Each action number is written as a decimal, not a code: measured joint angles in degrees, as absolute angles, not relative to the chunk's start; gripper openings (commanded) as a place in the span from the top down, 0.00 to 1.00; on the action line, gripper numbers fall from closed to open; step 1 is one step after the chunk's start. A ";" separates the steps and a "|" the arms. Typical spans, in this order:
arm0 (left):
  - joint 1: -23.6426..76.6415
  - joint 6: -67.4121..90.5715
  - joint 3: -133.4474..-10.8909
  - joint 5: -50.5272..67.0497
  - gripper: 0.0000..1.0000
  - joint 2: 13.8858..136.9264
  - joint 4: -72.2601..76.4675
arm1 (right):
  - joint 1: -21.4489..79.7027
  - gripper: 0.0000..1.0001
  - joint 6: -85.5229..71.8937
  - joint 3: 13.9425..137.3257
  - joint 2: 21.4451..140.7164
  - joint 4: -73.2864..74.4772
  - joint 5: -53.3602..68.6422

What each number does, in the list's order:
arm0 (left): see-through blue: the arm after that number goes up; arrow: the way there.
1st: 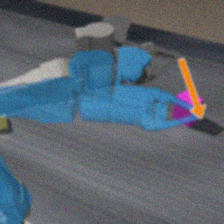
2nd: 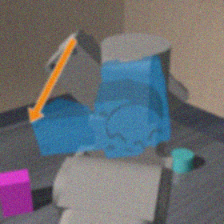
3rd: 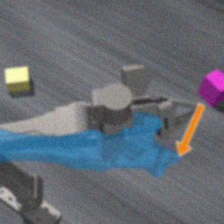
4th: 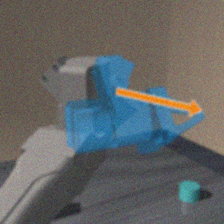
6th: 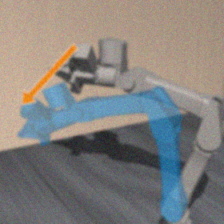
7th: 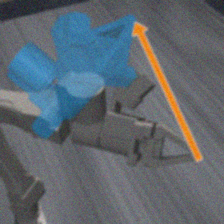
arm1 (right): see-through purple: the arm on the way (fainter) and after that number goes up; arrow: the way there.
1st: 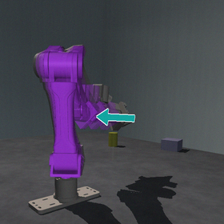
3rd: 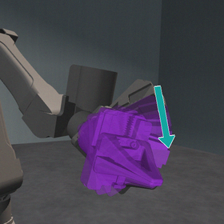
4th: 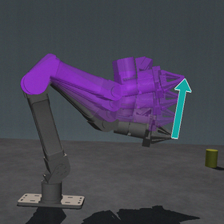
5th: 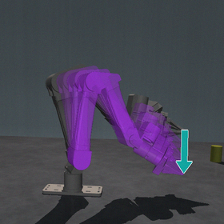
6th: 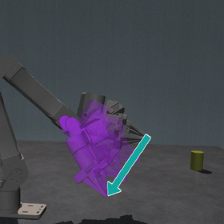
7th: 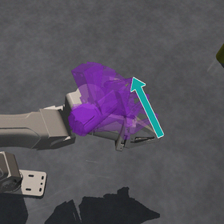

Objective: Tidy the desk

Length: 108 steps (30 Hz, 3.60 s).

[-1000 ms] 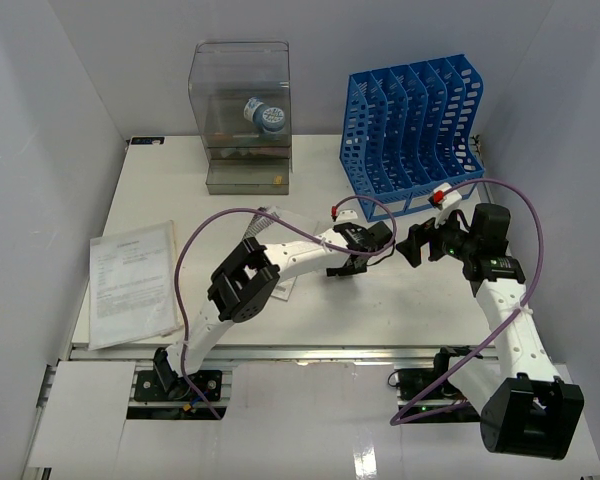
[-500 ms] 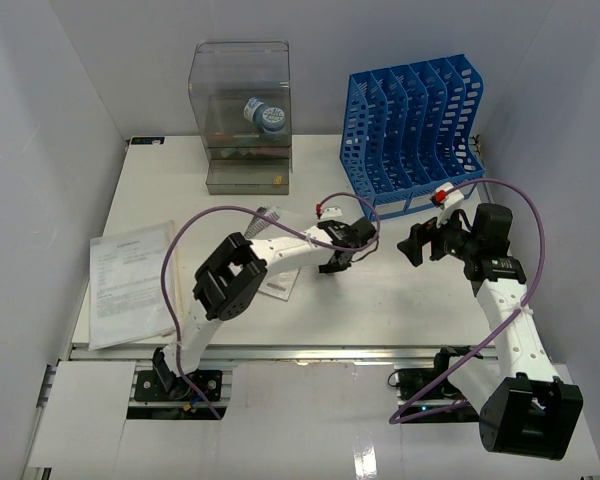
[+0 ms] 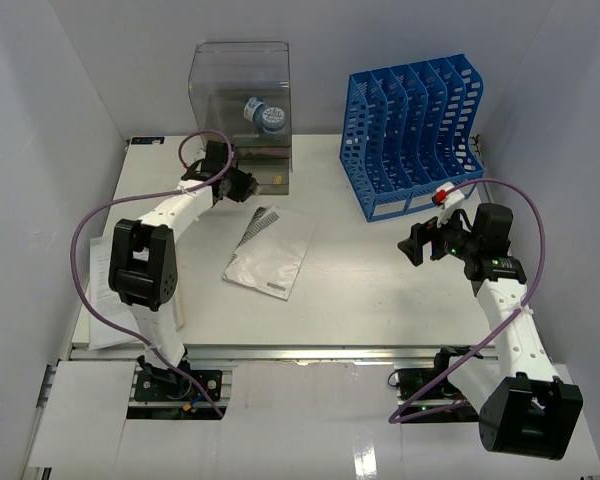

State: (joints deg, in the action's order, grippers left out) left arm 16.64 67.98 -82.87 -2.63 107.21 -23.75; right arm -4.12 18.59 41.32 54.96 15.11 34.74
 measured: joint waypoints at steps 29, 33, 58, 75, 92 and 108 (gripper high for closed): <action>5.38 79.95 -76.48 15.54 1.00 119.24 7.23 | -4.12 0.05 19.74 40.59 55.88 14.89 34.30; 4.02 74.08 -71.14 18.50 1.00 116.59 12.39 | -4.12 0.05 19.81 40.60 55.90 14.87 34.30; 2.44 73.61 -75.28 19.89 0.65 126.02 12.90 | -4.12 0.05 19.95 40.58 56.96 14.85 33.93; 2.42 78.42 -97.55 20.01 0.43 139.36 9.98 | -4.15 0.06 20.14 40.58 57.49 14.87 32.70; 1.29 62.37 -84.83 30.33 0.20 134.06 21.49 | -4.54 0.06 23.56 40.58 57.54 16.49 36.10; 6.51 3.06 -89.97 29.34 0.17 123.97 -19.72 | -4.56 0.06 24.88 40.58 57.54 16.80 37.71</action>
